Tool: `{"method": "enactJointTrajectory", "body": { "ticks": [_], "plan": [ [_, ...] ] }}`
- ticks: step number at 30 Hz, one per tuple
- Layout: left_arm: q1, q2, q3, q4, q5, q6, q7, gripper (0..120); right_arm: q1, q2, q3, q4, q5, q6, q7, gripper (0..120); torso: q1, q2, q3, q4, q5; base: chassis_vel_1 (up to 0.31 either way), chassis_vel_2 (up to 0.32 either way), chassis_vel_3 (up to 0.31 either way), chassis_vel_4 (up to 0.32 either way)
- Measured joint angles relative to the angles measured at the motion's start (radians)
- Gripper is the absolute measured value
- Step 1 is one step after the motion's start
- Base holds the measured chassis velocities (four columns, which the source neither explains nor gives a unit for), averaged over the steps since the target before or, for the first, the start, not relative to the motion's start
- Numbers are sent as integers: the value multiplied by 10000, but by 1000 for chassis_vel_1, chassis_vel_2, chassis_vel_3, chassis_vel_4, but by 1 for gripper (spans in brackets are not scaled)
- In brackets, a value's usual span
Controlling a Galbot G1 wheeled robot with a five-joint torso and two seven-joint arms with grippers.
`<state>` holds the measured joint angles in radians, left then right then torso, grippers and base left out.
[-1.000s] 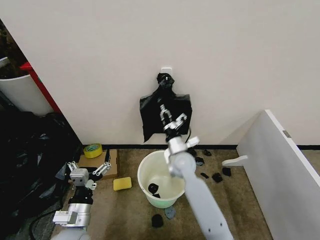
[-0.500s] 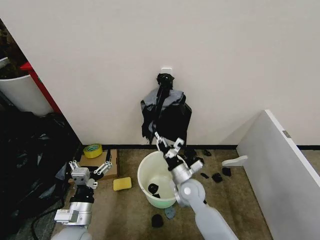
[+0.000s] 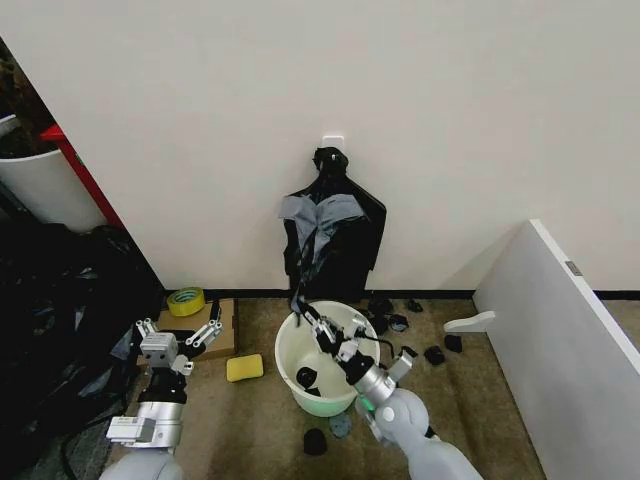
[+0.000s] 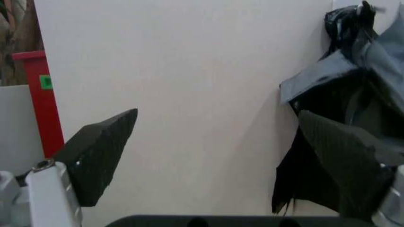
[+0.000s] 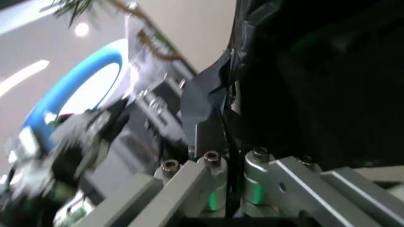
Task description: Place the garbage bag over the trash bin.
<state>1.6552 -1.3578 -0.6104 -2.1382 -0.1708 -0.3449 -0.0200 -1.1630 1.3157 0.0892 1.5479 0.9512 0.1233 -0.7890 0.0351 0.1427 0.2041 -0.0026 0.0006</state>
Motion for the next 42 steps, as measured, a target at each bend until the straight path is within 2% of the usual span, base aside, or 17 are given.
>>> {"method": "enactJointTrajectory", "body": {
  "ticks": [9,14,19,24,27,30,34,38,40,42],
  "plan": [
    [-18,19,-26,-41,-28,0,0,100,-186,-185,676,-648,-1295,-81,-2104,0,0,0,0,0,1,0,0,0,0],
    [-18,19,-35,-73,-31,0,0,100,-203,-185,975,-931,-2043,-74,-2805,0,0,0,0,0,1,0,0,0,0],
    [-13,12,-44,-87,-33,0,-1,100,-158,-122,1151,-1060,-2391,138,-2884,0,0,0,0,0,0,0,0,0,0],
    [-17,15,-65,-87,-58,0,-4,100,-101,24,1159,-925,-2114,416,-2281,0,0,-1,0,1,0,0,0,0,0],
    [-77,47,-119,-63,-145,1,-7,100,-152,38,1055,-680,-1711,662,-1767,11,0,-1,0,1,0,0,0,0,0],
    [-152,71,-140,-9,-201,7,-10,100,-206,-62,1062,-606,-1703,799,-1806,25,0,-1,0,1,0,0,0,0,0],
    [-220,69,-130,55,-221,15,-10,100,-226,-134,1192,-604,-1904,1032,-1766,36,0,-1,0,0,-1,0,0,0,0],
    [-294,59,-79,148,-223,23,-10,100,-429,-232,1144,-269,-2046,1749,-192,53,0,-1,0,1,0,0,0,0,0],
    [-308,59,-74,168,-224,25,-10,100,-519,-260,1122,-129,-2149,1872,288,56,0,-2,0,1,2,0,0,0,0],
    [-349,67,-68,222,-233,28,-10,100,-779,-356,1049,339,-2327,2042,1415,67,0,-1,0,0,0,0,0,0,0]
  ]
}}
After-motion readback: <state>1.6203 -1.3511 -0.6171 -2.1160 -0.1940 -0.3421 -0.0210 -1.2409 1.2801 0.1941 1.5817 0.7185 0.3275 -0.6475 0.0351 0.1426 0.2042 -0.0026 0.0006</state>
